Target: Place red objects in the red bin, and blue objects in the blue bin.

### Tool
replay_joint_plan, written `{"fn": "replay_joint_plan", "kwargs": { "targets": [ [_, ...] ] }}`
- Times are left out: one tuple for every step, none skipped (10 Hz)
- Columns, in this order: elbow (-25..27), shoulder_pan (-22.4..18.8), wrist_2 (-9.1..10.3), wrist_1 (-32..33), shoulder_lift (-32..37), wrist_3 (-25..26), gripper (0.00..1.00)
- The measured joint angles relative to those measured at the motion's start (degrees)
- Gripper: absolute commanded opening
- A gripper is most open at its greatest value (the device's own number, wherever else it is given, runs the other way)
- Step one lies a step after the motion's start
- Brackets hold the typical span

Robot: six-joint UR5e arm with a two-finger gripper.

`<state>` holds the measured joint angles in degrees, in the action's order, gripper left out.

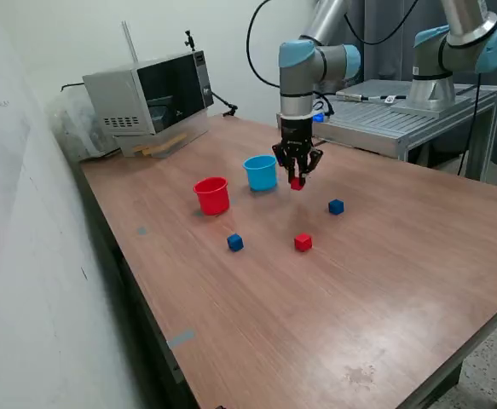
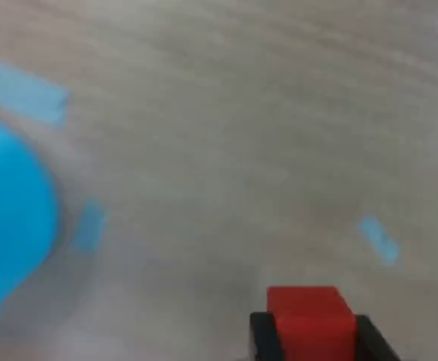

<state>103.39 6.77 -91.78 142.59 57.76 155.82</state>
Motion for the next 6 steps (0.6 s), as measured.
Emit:
{"fn": "replay_joint_plan", "kwargs": {
  "targets": [
    [-1.25,0.14,-0.63,-0.77,1.77,0.11,0.0],
    [-3.27,0.24,-1.09,-2.03,3.37,0.22,0.0],
    [-5.82,0.33,-1.39,-3.32,4.46,0.33,0.0],
    [-8.55,0.43,-1.53,-4.35,5.01,0.55,0.0],
    [-11.24,0.52,-1.6,-5.08,4.95,0.95,0.0],
    [-13.87,0.59,-1.67,-5.53,4.19,1.4,0.0]
  ]
}}
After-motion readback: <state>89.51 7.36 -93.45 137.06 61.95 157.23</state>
